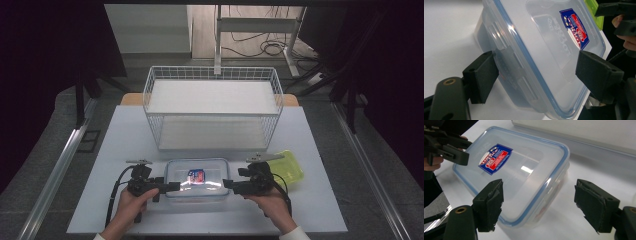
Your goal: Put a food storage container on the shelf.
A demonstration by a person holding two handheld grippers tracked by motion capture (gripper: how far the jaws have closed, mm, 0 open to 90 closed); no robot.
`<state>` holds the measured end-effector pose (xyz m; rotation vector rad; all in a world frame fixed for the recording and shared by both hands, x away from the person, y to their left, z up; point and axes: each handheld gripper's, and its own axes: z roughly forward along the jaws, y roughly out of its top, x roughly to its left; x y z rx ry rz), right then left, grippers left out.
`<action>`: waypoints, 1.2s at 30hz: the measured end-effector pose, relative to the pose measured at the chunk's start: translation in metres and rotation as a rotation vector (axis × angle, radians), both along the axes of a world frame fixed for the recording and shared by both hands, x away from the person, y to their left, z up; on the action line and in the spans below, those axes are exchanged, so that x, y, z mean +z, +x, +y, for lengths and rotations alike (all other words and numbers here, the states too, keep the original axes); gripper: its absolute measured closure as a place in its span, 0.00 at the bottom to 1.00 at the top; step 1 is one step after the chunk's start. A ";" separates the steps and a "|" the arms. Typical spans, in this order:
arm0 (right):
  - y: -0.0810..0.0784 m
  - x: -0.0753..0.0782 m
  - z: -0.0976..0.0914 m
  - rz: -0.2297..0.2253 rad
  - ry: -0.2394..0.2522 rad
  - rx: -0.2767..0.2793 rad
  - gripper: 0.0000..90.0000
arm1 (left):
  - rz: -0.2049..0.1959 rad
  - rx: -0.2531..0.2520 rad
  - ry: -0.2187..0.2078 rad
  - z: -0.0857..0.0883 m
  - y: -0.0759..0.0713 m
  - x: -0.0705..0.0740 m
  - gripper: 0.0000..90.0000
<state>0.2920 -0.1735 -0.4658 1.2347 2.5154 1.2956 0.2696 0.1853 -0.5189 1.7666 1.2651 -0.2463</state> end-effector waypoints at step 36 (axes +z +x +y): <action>0.017 -0.030 0.015 0.192 0.131 0.033 0.20 | -0.133 0.011 0.045 -0.003 -0.024 0.006 0.29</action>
